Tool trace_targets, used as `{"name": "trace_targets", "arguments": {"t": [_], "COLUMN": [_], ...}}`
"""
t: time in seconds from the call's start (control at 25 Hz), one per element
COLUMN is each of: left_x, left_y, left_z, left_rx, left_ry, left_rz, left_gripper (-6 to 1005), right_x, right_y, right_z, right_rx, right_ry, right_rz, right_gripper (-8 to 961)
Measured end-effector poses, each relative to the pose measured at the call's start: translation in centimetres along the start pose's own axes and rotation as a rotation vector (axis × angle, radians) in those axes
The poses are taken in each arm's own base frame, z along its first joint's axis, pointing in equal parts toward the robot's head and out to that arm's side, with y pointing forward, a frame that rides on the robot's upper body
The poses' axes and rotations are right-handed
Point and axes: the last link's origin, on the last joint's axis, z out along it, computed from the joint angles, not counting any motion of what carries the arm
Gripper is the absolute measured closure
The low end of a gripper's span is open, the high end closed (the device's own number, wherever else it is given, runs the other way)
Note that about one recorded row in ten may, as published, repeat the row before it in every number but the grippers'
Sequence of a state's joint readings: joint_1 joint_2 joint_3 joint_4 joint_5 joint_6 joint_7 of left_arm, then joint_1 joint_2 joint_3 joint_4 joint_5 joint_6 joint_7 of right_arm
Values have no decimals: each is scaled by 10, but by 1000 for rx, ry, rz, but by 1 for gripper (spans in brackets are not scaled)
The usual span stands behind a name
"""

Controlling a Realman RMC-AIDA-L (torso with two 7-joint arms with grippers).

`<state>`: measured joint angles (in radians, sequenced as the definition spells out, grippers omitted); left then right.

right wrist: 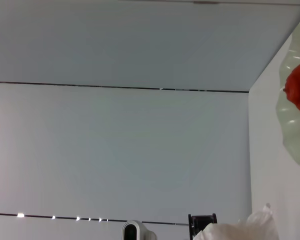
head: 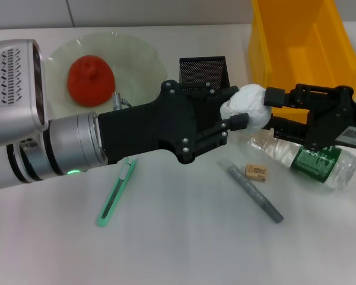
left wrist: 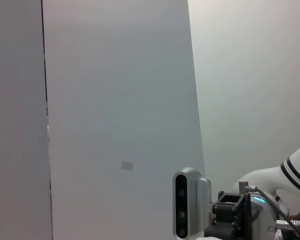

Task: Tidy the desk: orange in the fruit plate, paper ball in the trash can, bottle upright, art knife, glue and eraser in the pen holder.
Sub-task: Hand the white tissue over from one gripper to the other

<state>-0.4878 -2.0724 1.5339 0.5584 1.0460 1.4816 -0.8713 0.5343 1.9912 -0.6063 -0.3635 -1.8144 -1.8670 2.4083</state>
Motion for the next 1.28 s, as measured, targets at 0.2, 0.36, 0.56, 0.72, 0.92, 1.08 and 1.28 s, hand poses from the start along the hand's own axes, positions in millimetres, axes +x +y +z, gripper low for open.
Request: {"name": "trace_targets", "arguments": {"t": [0.2, 0.36, 0.56, 0.72, 0.92, 1.08, 1.28], "left_x": [0, -1, -1, -1, 0, -1, -1], "left_y": [0, 0, 1, 1, 1, 2, 2], "left_z": [0, -1, -1, -1, 0, 1, 2], "left_rx": [0, 2, 3, 2, -5, -10, -15], "left_ry": [-1, -1, -1, 0, -1, -3, -5], "left_rz": [-1, -2, -3, -3, -1, -1, -2], "left_gripper": [633, 633, 634, 635, 634, 592, 504], "right_x": [0, 0, 0, 0, 1, 1, 0], "right_y": [-1, -1, -1, -1, -2, -2, -2], "right_z": [0, 2, 3, 2, 2, 2, 1], "right_rx": [7, 6, 5, 3, 4, 4, 6], "right_ry": [-1, 2, 2, -1, 0, 0, -3], "right_rz": [-3, -12, -13, -11, -11, -10, -11], "right_gripper": [478, 504, 519, 531, 532, 533, 535]}}
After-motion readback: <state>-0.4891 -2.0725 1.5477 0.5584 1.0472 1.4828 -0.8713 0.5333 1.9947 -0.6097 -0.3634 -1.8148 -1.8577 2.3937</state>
